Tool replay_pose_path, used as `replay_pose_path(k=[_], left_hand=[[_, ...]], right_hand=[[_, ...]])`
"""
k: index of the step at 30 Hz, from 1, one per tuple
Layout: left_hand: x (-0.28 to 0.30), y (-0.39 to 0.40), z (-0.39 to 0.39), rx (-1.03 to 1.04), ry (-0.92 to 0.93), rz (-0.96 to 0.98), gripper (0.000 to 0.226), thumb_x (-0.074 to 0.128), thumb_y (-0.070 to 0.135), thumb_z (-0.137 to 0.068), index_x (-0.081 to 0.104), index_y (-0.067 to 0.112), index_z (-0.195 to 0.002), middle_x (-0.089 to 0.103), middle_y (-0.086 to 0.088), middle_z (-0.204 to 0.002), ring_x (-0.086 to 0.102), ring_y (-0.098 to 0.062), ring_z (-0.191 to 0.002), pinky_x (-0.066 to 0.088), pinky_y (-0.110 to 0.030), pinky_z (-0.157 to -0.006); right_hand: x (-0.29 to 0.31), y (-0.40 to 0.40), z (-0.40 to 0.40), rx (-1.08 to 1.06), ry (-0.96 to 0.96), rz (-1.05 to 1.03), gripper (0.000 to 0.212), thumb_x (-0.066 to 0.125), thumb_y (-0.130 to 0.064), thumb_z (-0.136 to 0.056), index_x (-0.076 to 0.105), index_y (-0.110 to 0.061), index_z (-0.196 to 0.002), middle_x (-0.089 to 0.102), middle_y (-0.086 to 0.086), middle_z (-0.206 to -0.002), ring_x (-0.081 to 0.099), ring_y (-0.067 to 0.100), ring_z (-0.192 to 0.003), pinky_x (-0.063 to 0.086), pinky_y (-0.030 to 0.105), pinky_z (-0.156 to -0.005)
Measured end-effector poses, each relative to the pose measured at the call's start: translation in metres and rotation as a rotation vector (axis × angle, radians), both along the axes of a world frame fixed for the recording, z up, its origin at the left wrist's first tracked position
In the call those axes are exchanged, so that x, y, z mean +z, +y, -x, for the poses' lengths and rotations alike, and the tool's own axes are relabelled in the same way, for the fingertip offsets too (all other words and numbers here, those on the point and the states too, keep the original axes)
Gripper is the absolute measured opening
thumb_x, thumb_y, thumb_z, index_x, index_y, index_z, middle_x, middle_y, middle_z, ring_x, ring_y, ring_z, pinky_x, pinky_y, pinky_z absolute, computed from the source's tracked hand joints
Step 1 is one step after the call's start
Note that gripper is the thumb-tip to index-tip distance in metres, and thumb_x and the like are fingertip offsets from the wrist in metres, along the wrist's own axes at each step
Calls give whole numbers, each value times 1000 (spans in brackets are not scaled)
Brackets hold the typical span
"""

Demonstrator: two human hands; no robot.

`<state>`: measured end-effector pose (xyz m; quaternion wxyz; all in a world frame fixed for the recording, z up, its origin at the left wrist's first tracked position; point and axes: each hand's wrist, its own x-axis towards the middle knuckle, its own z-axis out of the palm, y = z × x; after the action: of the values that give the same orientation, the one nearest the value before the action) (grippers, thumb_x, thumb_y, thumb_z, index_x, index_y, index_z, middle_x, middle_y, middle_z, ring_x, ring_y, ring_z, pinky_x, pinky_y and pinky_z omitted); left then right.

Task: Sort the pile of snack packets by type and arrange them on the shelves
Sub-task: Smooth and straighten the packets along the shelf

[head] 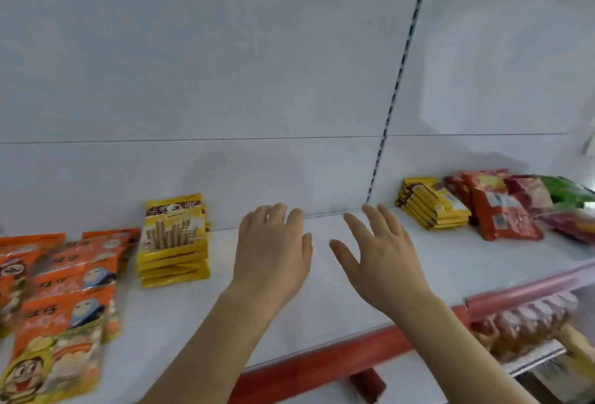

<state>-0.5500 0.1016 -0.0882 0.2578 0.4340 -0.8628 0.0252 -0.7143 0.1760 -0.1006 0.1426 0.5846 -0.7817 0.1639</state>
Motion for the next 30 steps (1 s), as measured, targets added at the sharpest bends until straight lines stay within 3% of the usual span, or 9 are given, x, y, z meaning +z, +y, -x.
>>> replay_pose_path(k=[2, 7, 13, 17, 21, 25, 28, 30], left_hand=[[0, 14, 44, -41, -7, -25, 46, 38, 43, -107, 49, 19, -145, 55, 0, -141, 48, -24, -131, 36, -37, -112], [-1, 42, 160, -78, 64, -202, 55, 38, 51, -106, 44, 17, -149, 54, -4, -144, 50, -27, -131, 43, -39, -105], [-8, 46, 260, -68, 157, -556, 64, 40, 58, -104, 36, 16, -154, 50, -10, -151, 52, -29, -133, 45, -39, -104], [-10, 27, 306, 6, 195, -645, 72, 39, 63, -102, 34, 11, -153, 51, -13, -150, 53, -31, -133, 45, -39, -101], [-17, 0, 341, 69, 221, -670, 71, 40, 64, -102, 40, 6, -144, 59, -16, -140, 57, -33, -127, 46, -36, -92], [-19, -32, 372, 48, 310, -774, 60, 49, 60, -100, 57, 8, -129, 67, -12, -126, 64, -31, -114, 50, -35, -85], [-13, -45, 389, 50, 396, -864, 40, 58, 49, -99, 65, 10, -109, 71, -10, -114, 67, -31, -107, 51, -34, -86], [-12, -50, 392, 101, 537, -956, 24, 63, 38, -98, 62, 14, -93, 70, -7, -100, 67, -26, -93, 51, -33, -80]], right_hand=[[-1, 24, 44, -47, -27, 25, 67, 27, -64, -100, 45, -22, -149, 37, 8, -158, 20, 31, -151, 25, 46, -120], [4, 72, 158, -109, -140, 161, 57, 45, -52, -98, 53, -15, -141, 51, 7, -145, 40, 29, -139, 39, 42, -109], [12, 72, 254, -110, -347, 73, 61, 42, -52, -101, 33, -19, -152, 42, 2, -152, 40, 25, -138, 37, 36, -108], [11, 37, 284, -57, -482, -1, 64, 37, -52, -103, 23, -20, -156, 32, 4, -158, 38, 26, -141, 37, 39, -108], [13, -6, 307, -1, -648, -20, 56, 35, -36, -106, 21, -20, -157, 30, 10, -159, 33, 29, -144, 32, 43, -113], [10, -38, 325, -142, -786, -123, 56, 34, -29, -106, 17, -12, -156, 35, 19, -153, 46, 36, -132, 41, 38, -101], [3, -52, 334, -135, -824, -216, 40, 29, -22, -107, 33, -6, -143, 39, 26, -146, 58, 39, -115, 50, 41, -94], [6, -56, 331, -68, -889, -153, 35, 36, -32, -106, 40, -15, -136, 54, 20, -135, 61, 37, -109, 51, 45, -92]])
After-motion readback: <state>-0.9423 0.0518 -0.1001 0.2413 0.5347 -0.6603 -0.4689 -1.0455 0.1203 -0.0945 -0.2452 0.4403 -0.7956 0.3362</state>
